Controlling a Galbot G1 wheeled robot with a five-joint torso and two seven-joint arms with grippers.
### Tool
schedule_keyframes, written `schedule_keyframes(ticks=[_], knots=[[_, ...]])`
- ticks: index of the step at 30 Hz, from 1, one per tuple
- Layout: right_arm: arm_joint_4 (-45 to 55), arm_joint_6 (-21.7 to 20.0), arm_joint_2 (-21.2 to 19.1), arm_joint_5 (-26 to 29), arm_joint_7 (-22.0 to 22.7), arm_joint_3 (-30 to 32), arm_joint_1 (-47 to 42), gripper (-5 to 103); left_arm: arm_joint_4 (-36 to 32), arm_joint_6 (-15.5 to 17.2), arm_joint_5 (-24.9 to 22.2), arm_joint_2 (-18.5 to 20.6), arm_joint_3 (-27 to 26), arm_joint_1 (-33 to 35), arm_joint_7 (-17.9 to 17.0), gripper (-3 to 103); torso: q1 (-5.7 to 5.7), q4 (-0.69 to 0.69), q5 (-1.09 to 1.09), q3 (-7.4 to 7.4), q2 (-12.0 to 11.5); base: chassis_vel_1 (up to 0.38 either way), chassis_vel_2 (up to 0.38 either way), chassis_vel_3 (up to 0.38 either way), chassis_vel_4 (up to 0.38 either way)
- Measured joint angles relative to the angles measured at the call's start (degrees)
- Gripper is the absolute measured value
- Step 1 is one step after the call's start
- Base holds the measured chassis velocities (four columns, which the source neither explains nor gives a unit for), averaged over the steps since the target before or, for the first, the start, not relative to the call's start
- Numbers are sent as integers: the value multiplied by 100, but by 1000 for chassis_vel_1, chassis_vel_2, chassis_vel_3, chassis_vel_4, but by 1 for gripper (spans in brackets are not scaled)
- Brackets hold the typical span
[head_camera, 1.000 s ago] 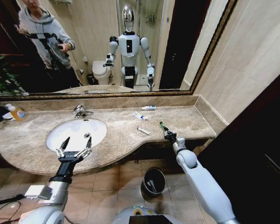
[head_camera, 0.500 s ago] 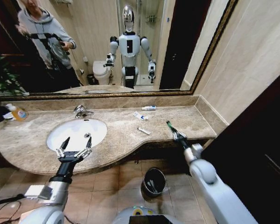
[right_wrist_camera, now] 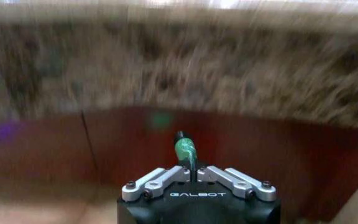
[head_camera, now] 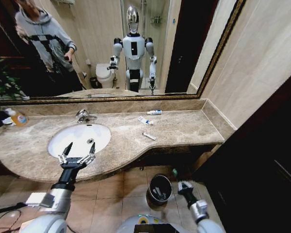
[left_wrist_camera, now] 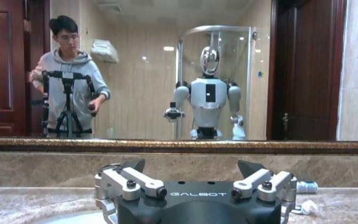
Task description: Pick up the trash from the sink and place it in the trash bin.
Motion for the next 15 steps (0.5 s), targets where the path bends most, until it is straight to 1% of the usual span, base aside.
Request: schedule_keyframes(ticks=[2,4,6,7,8,10,11,14,15], knots=[[-578,-237,-24,-237,-113,-219,357,1,0,0,0,0,0,0,0,100,1,0,-1,0,0,0,0,0,0],[-720,-286,-37,-306,-161,-268,435,1,0,0,0,0,0,0,1,100,1,0,0,0,0,0,0,0,0],[-1385,-378,-31,-619,-314,-457,790,1,0,0,0,0,0,0,0,100,1,0,-1,1,0,0,0,0,0],[-1385,-378,-31,-619,-314,-457,790,1,0,0,0,0,0,0,0,100,1,0,-1,1,0,0,0,0,0],[-1599,-380,-3,-711,-329,-505,904,1,0,0,0,0,0,0,0,100,1,0,-1,1,0,0,0,0,0],[-2245,-332,146,-970,-353,-586,1251,1,0,0,0,0,0,0,0,100,1,0,-1,1,0,0,0,0,0],[-2245,-332,146,-970,-353,-586,1251,1,0,0,0,0,0,0,0,100,1,0,-1,1,0,0,0,0,0],[-2890,-218,319,-1154,-361,-642,1619,1,0,0,0,0,0,0,0,100,1,0,-1,1,0,0,0,0,0],[-2890,-218,319,-1154,-361,-642,1619,1,0,0,0,0,0,0,0,100,1,0,-1,1,0,0,0,0,0]])
